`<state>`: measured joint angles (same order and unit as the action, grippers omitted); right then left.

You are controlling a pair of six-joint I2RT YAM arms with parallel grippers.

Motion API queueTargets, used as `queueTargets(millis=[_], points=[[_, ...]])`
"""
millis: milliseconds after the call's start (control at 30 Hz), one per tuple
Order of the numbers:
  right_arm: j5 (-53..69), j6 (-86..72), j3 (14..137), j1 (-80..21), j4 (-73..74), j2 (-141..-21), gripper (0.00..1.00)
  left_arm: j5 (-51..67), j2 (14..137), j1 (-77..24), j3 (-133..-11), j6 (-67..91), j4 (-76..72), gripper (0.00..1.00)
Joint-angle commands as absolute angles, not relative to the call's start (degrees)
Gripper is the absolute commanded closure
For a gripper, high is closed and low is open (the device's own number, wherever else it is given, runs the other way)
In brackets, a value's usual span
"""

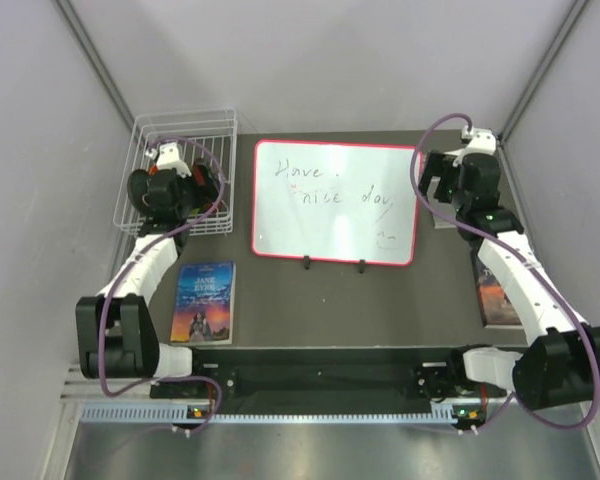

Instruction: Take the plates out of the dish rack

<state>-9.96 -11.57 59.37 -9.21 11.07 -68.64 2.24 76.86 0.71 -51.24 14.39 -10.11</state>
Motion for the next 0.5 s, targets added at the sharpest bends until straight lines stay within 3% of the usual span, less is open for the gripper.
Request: queueTargets(millis=[0, 133, 200, 467], points=[[-9.84, -11.60, 62.49, -9.41, 10.11, -70.66, 0.00, -3.33, 79.97, 0.79, -52.65, 12.31, -19.05, 0.09], [-10.19, -11.95, 62.49, -9.49, 9.93, -72.15, 0.00, -4.66, 84.71, 0.79, -54.22, 11.34, -21.44, 0.12], [-10.46, -12.48, 62.49, -9.41, 9.93, -72.77, 0.00, -4.74, 86.83, 0.79, -56.77, 11.16, -21.10, 0.21], [-10.55, -13.27, 63.10, -9.14, 9.67, -74.79, 0.00, -5.89, 94.65, 0.79, -60.55, 10.81, -22.14, 0.25]])
